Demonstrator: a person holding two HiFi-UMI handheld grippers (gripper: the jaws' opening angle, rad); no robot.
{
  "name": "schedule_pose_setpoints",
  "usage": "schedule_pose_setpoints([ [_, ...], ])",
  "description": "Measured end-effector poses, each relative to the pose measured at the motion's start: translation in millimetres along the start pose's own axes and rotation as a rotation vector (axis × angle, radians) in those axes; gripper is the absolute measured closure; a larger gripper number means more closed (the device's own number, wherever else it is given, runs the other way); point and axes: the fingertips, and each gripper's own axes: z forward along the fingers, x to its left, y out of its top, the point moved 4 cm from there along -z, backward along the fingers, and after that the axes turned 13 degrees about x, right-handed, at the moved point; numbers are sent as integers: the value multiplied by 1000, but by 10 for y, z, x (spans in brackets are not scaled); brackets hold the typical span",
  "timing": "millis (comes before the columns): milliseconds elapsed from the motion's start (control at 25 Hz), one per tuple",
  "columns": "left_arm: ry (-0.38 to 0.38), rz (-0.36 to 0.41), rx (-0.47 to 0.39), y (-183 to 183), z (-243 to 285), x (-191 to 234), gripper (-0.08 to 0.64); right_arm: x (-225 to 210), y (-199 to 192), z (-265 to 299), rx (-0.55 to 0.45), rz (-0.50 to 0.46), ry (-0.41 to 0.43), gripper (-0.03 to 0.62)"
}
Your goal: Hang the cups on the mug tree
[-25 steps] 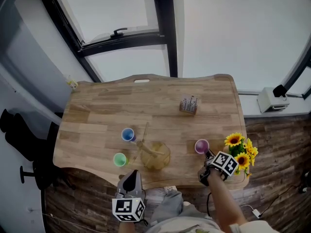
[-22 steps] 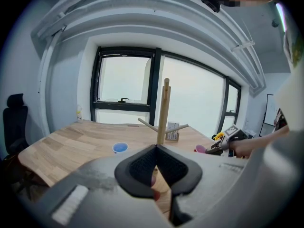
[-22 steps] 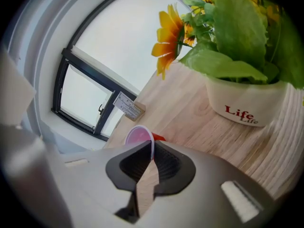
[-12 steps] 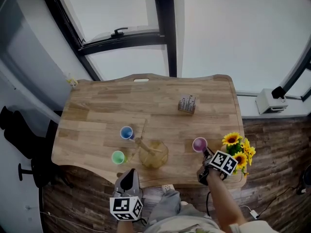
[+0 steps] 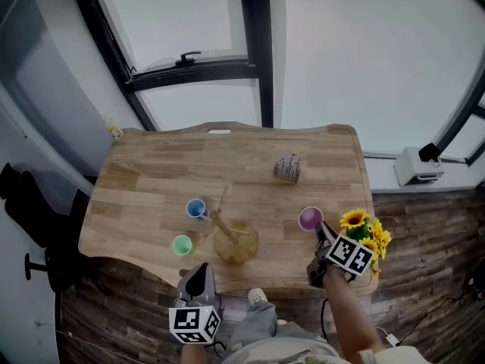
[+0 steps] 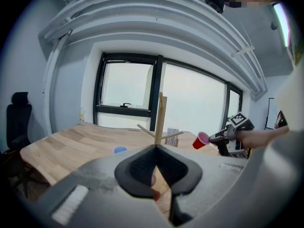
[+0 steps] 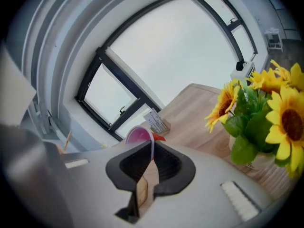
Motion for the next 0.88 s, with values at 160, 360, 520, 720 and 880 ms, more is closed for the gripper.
schedule_pose_setpoints([
  [160, 0, -12, -20, 19, -64, -9, 560, 169, 76, -132, -34, -44, 37, 572],
  [360, 6, -15, -35, 4, -149, -36, 560, 414, 115, -290, -93, -178, 90, 572],
  [520, 14, -26, -41, -21, -224, -40, 560, 601, 108, -396, -133, -286, 118, 574],
  [720, 36, -38, -46, -62, -332, -24, 560, 789, 93, -451, -149, -383, 151, 574],
  [880, 65, -52, -46, -108, -428, 27, 560, 912, 74, -468, -157, -467, 147, 574],
])
